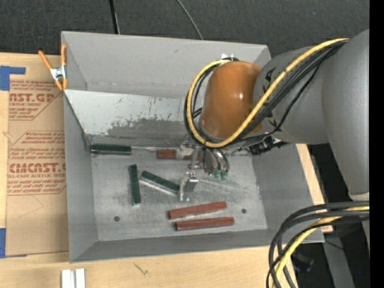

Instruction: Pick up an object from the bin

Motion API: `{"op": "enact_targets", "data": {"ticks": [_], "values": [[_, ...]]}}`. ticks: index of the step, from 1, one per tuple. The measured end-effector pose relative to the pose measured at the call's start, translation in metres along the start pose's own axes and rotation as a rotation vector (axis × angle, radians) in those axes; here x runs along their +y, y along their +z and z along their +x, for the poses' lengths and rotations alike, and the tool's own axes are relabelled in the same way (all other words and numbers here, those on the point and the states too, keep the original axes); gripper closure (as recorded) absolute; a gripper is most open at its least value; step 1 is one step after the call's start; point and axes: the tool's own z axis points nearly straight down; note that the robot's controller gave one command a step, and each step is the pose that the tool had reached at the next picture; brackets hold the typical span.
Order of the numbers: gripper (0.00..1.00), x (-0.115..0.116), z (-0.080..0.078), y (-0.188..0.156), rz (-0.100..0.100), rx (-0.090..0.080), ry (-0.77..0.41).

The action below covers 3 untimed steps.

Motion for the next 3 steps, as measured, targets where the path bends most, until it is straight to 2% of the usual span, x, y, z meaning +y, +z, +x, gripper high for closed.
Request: {"op": "enact_targets", "data": {"ticks": [1, 2, 3], "values": [[1.00, 0.011, 0.003, 0.064, -0.003, -0.016, -0.016], [1.00, 0.011, 0.003, 0.064, -0.003, -0.016, -0.015], [1.00, -0.024, -0.015, -0.065, 0.000, -0.002, -0.013]]}}
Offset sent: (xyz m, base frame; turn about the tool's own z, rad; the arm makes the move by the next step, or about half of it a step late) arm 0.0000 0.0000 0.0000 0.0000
